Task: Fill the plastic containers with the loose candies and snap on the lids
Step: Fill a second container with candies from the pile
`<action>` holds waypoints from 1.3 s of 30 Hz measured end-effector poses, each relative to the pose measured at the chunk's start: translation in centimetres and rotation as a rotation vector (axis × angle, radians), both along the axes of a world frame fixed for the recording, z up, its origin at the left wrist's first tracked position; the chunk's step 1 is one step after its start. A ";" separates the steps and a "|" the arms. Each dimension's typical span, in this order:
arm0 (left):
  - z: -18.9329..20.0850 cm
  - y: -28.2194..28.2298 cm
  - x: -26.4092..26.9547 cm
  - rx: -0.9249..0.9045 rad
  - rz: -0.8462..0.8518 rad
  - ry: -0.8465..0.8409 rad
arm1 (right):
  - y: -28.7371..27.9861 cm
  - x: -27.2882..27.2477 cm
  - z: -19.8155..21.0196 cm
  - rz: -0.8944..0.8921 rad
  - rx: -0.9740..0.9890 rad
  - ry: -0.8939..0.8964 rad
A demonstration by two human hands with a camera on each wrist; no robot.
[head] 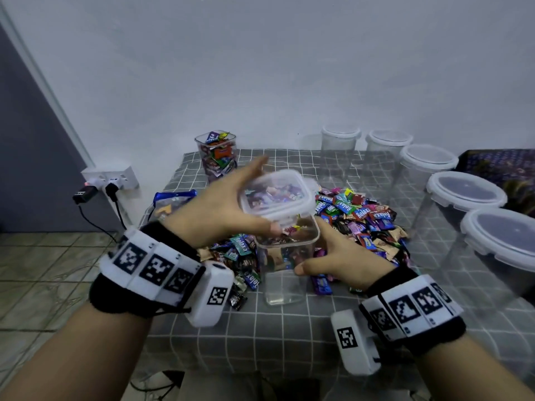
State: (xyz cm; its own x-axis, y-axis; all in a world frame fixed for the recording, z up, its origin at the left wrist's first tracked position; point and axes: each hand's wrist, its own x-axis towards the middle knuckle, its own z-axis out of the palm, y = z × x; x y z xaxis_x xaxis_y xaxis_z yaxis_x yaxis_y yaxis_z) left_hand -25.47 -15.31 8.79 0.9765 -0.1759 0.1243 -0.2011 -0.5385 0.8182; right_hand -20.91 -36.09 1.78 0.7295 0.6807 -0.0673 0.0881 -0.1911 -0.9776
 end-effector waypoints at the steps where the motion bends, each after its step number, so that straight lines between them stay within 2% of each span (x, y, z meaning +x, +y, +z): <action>1: 0.7 0.6 -0.2 -0.005 0.028 -0.043 | 0.0 -0.1 0.2 0.004 -0.001 -0.007; 4: 2.2 3.3 -1.9 0.014 0.144 -0.144 | 0.0 -0.2 0.3 0.004 -0.012 -0.024; 7: 1.5 7.1 -4.4 0.103 0.312 -0.122 | -0.1 -0.1 0.2 0.009 -0.019 -0.023; 10: -1.1 10.6 -6.4 0.227 0.467 0.007 | 0.0 0.3 0.3 0.039 -0.035 -0.016; 13: -4.6 13.1 -7.4 0.298 0.539 0.131 | 0.2 0.7 0.3 0.055 -0.060 -0.014; 17: -8.5 15.0 -8.5 0.290 0.602 0.310 | 0.1 0.7 0.3 0.036 -0.083 -0.018; 21: -11.1 15.5 -8.9 0.404 0.596 0.407 | 0.1 0.7 0.3 0.044 -0.132 -0.052; 26: -12.1 15.0 -8.5 0.581 0.593 0.437 | 0.0 0.5 0.4 0.021 -0.135 -0.068; 29: -11.1 15.0 -8.3 0.560 0.553 0.453 | -0.1 0.4 0.2 0.015 -0.161 -0.100; 31: -9.6 14.4 -8.0 0.535 0.519 0.406 | -0.3 0.3 0.3 0.023 -0.198 -0.126; 36: -6.5 12.7 -5.6 0.533 0.409 0.284 | -1.0 0.4 1.1 0.075 -0.494 -0.299; 39: -5.4 10.7 -3.0 0.491 0.392 0.289 | -1.0 1.0 1.4 0.009 -0.596 -0.375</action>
